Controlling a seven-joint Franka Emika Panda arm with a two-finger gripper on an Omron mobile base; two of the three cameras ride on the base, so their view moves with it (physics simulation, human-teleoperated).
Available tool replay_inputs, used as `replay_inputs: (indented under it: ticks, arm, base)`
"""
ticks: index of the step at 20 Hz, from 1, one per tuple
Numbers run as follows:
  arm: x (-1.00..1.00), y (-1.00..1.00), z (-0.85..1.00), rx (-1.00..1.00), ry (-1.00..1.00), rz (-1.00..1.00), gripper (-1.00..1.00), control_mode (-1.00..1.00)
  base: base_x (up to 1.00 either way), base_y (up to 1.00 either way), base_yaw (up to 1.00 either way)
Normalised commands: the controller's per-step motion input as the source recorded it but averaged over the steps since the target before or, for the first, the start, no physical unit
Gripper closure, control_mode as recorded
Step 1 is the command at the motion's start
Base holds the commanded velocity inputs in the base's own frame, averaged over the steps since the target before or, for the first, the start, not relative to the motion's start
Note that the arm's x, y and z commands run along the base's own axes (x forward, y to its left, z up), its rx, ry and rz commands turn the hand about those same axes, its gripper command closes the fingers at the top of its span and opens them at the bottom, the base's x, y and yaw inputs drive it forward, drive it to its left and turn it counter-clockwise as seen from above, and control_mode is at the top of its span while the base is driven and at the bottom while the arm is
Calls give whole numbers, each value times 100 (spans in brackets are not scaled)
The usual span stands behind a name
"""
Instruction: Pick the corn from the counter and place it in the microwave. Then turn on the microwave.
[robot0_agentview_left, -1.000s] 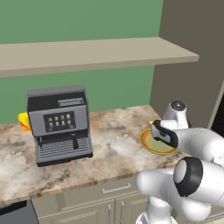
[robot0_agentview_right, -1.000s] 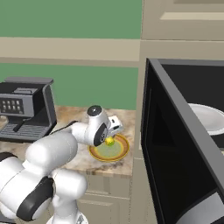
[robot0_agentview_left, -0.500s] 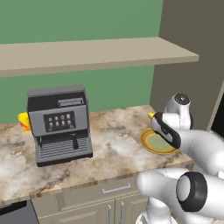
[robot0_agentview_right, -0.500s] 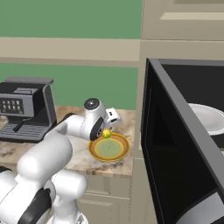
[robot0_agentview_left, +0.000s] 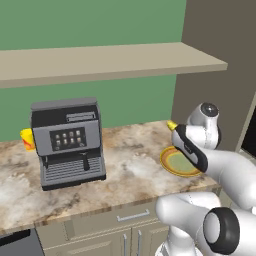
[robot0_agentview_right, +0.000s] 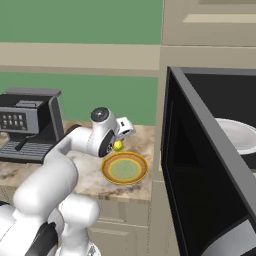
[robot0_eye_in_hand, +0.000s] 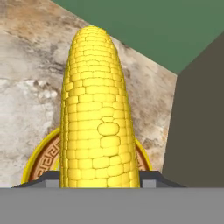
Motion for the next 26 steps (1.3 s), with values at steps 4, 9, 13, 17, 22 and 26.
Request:
replay_inputs:
  ticks: [4, 9, 13, 17, 22, 26]
  arm:
    - [-1, 17, 25, 0, -8, 3, 100, -100]
    - [-1, 14, 19, 0, -8, 3, 100, -100]
    - [-3, 12, 14, 0, -10, 2, 100, -100]
    - [-7, 11, 16, 0, -10, 3, 100, -100]
    - [-9, 5, 22, 0, -10, 2, 100, -100]
    - [-8, 6, 22, 0, -8, 3, 100, -100]
  base:
    - [0, 0, 0]
    - [0, 0, 0]
    - [0, 0, 0]
    - [0, 0, 0]
    - [0, 0, 0]
    - [0, 0, 0]
